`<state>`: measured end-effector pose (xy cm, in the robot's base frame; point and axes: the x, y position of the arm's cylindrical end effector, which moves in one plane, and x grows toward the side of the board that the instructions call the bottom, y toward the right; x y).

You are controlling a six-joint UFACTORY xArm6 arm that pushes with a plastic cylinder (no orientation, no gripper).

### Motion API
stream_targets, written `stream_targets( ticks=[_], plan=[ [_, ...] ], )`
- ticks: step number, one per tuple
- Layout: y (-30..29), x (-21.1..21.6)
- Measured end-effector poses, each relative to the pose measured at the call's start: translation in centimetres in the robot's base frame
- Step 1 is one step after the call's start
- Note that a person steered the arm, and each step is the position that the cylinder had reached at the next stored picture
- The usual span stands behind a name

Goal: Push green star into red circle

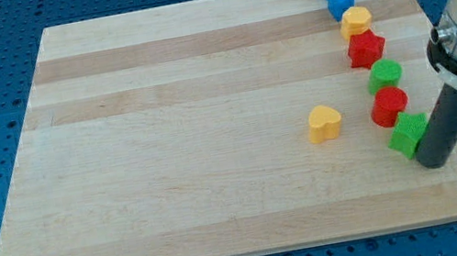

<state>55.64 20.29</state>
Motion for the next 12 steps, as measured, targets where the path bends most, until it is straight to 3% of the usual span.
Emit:
stream_targets(
  ticks=[6,12],
  plan=[
    [0.0,1.2],
    [0.0,-0.3]
  ],
)
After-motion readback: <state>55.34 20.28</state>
